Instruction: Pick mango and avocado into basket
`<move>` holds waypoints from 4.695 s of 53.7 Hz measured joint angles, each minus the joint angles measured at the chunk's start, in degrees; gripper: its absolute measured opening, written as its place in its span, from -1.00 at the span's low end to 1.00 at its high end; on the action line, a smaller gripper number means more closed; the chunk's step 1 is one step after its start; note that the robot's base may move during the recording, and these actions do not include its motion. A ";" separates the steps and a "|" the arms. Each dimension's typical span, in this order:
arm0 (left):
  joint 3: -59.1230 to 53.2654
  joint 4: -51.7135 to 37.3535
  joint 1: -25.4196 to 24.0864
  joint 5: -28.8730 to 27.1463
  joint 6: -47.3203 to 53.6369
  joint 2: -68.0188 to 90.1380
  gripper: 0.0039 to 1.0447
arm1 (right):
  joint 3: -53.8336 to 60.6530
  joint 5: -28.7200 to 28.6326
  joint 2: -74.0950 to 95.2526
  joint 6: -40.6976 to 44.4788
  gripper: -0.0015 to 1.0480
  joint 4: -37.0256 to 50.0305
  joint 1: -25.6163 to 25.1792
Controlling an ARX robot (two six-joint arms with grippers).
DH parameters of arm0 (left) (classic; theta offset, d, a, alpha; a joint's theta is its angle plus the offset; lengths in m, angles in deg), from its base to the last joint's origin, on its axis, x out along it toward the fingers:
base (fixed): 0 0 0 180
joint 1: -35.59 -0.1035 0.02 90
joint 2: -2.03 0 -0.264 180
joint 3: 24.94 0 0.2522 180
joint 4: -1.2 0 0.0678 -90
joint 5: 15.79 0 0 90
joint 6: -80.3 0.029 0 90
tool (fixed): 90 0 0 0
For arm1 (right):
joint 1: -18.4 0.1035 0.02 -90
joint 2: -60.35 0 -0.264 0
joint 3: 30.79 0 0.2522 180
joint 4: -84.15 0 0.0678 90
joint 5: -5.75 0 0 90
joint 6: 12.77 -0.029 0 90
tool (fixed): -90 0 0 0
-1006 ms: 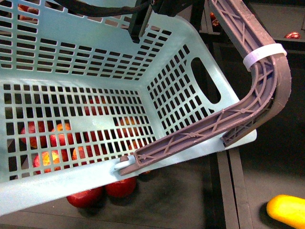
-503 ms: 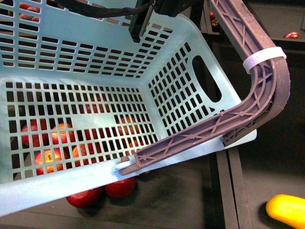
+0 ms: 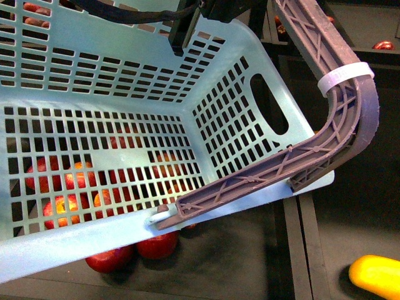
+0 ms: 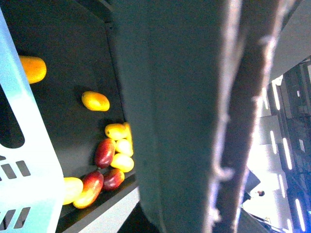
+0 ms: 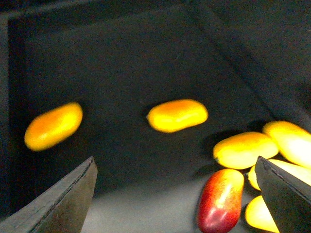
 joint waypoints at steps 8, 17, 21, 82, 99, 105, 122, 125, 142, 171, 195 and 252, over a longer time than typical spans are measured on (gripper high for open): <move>0.00 0.00 -0.02 -0.02 0.00 0.00 -0.86 | -2.19 -8.17 9.42 8.48 0.85 -0.76 0.15; 0.00 0.00 -0.02 -0.20 0.04 0.00 -0.86 | -2.95 -15.06 18.23 18.82 0.85 -0.61 0.46; 0.00 0.00 -0.02 -0.11 0.02 0.00 -0.86 | -3.80 -17.97 23.04 24.46 0.85 -0.26 0.42; 0.00 0.00 -0.02 -0.09 0.07 0.00 -0.86 | -10.73 -24.13 49.83 57.40 0.85 7.98 0.20; 0.00 0.00 -0.02 -0.07 0.07 0.00 -0.86 | -14.73 -22.64 53.59 50.88 0.85 9.11 1.11; 0.00 0.00 -0.02 -0.07 0.07 0.00 -0.86 | -15.47 -22.40 54.60 49.16 0.85 8.98 1.22; 0.00 0.00 -0.02 -0.07 0.07 0.00 -0.86 | -15.61 -22.10 55.21 47.04 0.40 10.38 1.25; 0.00 0.00 -0.02 -0.09 0.07 0.00 -0.86 | -15.52 -22.08 55.21 46.25 0.26 11.17 1.18; 0.00 0.00 -0.02 -0.09 0.09 0.00 -0.86 | -12.33 -26.05 47.56 31.69 0.19 16.70 1.55; 0.00 0.00 -0.02 -0.09 0.09 0.00 -0.86 | -10.14 -30.45 9.57 -11.08 0.19 16.31 17.92; 0.00 0.00 -0.20 -0.37 0.24 0.00 -0.86 | -13.88 -21.33 3.69 -13.75 0.19 6.75 40.50; -0.87 0.35 0.15 0.31 0.37 -0.26 -0.86 | -12.52 -15.45 10.91 -21.16 0.19 10.54 29.68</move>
